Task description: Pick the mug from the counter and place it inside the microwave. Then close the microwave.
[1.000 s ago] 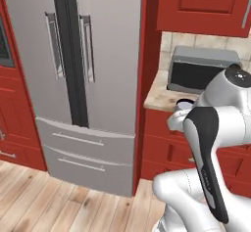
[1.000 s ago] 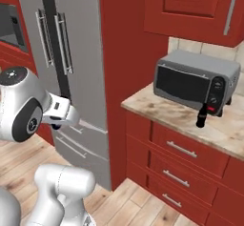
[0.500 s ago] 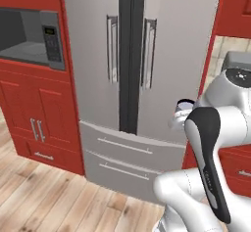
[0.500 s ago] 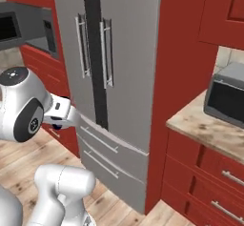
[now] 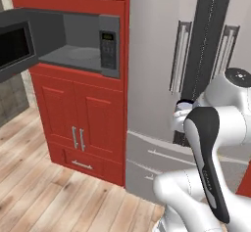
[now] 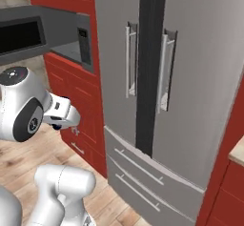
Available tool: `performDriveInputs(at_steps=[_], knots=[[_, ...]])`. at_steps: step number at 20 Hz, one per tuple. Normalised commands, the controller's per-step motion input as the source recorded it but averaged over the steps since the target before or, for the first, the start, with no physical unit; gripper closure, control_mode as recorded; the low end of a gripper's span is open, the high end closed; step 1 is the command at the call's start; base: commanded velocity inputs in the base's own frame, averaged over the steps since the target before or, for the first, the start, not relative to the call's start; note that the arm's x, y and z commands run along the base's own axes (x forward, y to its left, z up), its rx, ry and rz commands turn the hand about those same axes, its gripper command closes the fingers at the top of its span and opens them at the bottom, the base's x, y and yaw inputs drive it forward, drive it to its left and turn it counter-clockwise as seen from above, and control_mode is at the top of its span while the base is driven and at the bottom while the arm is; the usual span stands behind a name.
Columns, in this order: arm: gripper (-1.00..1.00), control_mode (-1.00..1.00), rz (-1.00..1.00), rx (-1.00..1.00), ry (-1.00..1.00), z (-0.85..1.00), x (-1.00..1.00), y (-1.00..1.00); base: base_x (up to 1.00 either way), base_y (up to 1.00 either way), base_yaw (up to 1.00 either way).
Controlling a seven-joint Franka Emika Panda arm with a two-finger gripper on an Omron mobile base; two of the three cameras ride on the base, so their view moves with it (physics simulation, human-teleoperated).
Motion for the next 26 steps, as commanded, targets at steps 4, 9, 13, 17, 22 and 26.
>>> performDriveInputs(at_steps=[4, 9, 13, 17, 22, 26], knots=[[1.00, 1.00, 0.00, 0.00, 0.00, 0.00, 0.00, 0.00, 0.52, 1.00, 0.00], [1.00, 1.00, 0.00, 0.00, 0.00, 0.00, 0.00, 0.00, 0.57, 0.88, 0.00], [1.00, 1.00, 0.00, 0.00, 0.00, 0.00, 0.00, 0.00, 0.58, 0.72, 0.00], [1.00, 1.00, 0.00, 0.00, 0.00, 0.00, 0.00, 0.00, 0.43, 0.43, -0.04], [1.00, 1.00, 0.00, 0.00, 0.00, 0.00, 0.00, 0.00, 0.02, 0.22, -0.24], [1.00, 1.00, 0.00, 0.00, 0.00, 0.00, 0.00, 0.00, 0.00, 0.23, -0.44]])
